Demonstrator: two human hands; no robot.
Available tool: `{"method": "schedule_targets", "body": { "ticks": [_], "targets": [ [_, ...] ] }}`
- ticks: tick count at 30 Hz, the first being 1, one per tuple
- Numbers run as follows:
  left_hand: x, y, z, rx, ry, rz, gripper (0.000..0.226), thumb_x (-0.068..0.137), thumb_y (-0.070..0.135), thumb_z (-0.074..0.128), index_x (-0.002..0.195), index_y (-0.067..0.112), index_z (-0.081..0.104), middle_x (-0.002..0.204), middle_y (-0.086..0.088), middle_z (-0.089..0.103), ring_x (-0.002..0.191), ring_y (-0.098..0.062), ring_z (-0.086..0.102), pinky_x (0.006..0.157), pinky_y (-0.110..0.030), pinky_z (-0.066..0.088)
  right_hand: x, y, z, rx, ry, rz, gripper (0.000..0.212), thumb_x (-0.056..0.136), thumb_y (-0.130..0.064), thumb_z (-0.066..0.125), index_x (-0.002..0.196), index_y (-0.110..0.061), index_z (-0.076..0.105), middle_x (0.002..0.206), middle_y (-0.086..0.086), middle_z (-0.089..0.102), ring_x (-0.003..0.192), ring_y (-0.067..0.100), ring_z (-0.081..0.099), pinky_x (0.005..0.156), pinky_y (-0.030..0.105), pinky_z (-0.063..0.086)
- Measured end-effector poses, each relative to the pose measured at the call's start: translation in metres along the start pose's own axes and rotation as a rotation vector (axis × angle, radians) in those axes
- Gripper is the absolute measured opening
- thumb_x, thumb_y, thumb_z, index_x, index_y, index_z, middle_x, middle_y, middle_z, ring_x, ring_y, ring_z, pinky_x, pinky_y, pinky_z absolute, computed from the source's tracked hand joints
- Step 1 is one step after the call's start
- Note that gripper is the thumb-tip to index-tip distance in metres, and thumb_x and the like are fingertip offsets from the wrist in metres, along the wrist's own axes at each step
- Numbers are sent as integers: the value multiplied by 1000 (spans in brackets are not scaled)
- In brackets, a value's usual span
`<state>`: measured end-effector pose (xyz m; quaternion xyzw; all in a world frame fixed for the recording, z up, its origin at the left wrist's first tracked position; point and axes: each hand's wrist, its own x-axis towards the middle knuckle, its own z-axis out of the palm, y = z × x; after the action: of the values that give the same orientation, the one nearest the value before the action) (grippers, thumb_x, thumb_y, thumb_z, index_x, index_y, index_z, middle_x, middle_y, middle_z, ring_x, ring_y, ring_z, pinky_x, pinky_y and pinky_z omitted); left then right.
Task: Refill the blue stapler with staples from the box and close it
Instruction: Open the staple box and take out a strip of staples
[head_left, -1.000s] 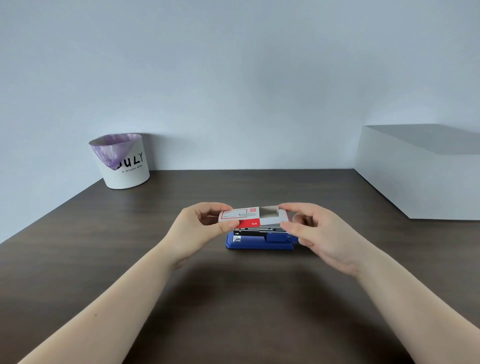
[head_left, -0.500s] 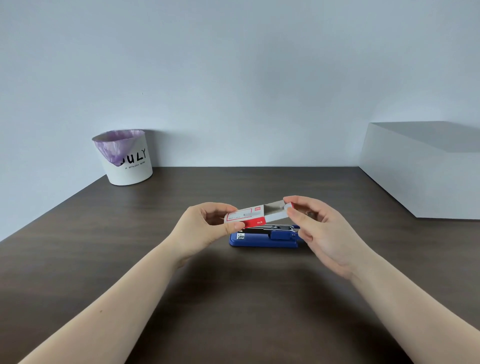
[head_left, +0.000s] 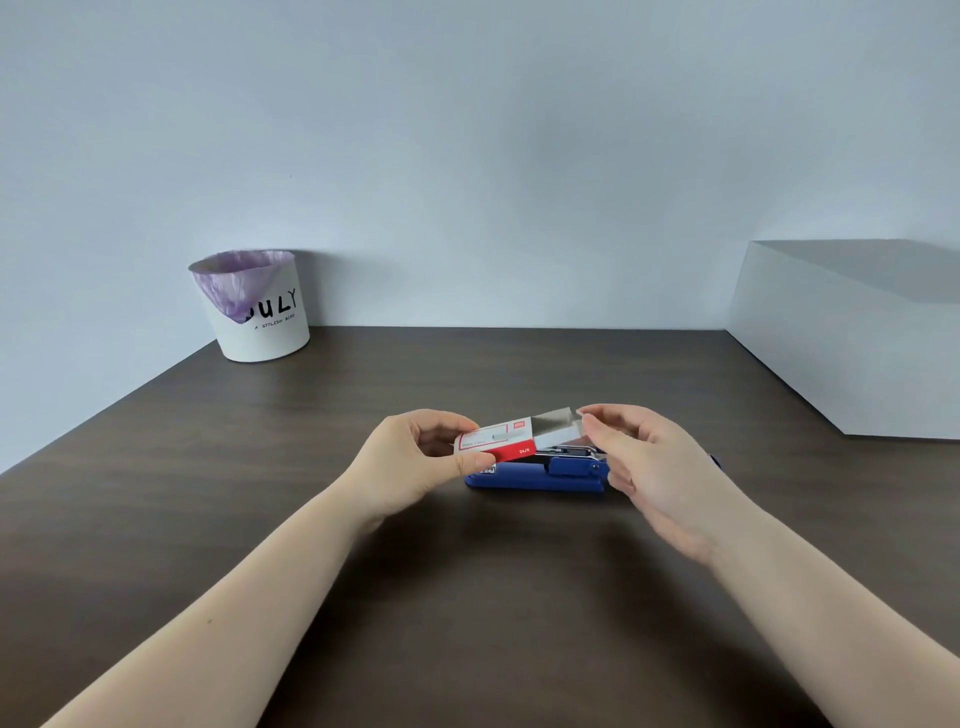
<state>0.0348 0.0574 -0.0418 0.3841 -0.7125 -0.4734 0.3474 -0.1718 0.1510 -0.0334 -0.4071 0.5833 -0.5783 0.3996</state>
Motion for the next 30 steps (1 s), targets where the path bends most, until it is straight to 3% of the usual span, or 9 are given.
{"method": "schedule_targets", "body": {
  "ticks": [2, 5, 8, 12, 15, 18, 26, 30],
  "targets": [
    [0, 0, 1, 37, -2, -2, 34, 59, 30, 83, 90, 28, 69, 95, 5, 76, 91, -12, 71, 86, -30, 56, -2, 2, 4, 14, 15, -32, 17, 89, -29, 59, 105, -24, 65, 76, -13, 62, 63, 5, 49, 61, 21, 35],
    [0, 1, 1, 72, -10, -1, 33, 63, 27, 83, 92, 28, 69, 97, 4, 76, 92, -12, 71, 86, -31, 57, -3, 3, 2, -234, -15, -173, 21, 87, -33, 60, 108, -33, 64, 95, -14, 64, 86, 3, 56, 75, 19, 42],
    [-1, 2, 1, 74, -19, 5, 34, 63, 25, 83, 94, 27, 70, 97, 5, 76, 91, -10, 71, 84, -29, 57, -3, 2, -2, -473, -48, -227, 27, 86, -33, 62, 113, -34, 63, 97, -14, 65, 87, 7, 55, 76, 20, 43],
    [-1, 1, 2, 64, -25, 12, 36, 62, 23, 83, 96, 24, 70, 99, 2, 76, 94, -13, 71, 84, -29, 58, -1, 2, -4, -527, -88, -181, 31, 84, -32, 65, 115, -31, 63, 99, -9, 69, 94, 14, 60, 82, 30, 51],
    [-2, 1, 3, 71, -22, 29, 35, 63, 21, 83, 95, 23, 70, 98, 2, 76, 93, -15, 71, 83, -29, 58, 0, 2, -3, -486, -121, -146, 30, 86, -25, 62, 116, -29, 62, 95, -7, 67, 89, 12, 58, 75, 29, 48],
    [-3, 2, 3, 74, -13, 40, 42, 58, 31, 81, 97, 22, 70, 98, 2, 76, 94, -15, 71, 83, -30, 58, -1, 2, -3, -414, -131, -125, 31, 88, -25, 60, 118, -30, 62, 90, -7, 64, 83, 9, 54, 69, 24, 40],
    [-7, 3, 3, 36, -27, 37, 39, 58, 28, 81, 95, 22, 70, 97, 1, 76, 93, -15, 71, 81, -28, 59, -4, 2, -6, -487, -123, -213, 36, 83, -28, 67, 119, -31, 64, 96, -7, 70, 94, 17, 61, 88, 31, 50],
    [-10, 4, 4, 26, -47, 44, 41, 53, 34, 80, 92, 27, 70, 97, 1, 76, 94, -14, 71, 83, -31, 59, -4, 2, -6, -467, -174, -215, 34, 83, -29, 67, 116, -32, 65, 88, -8, 67, 77, 8, 55, 75, 27, 49]
  ]
}}
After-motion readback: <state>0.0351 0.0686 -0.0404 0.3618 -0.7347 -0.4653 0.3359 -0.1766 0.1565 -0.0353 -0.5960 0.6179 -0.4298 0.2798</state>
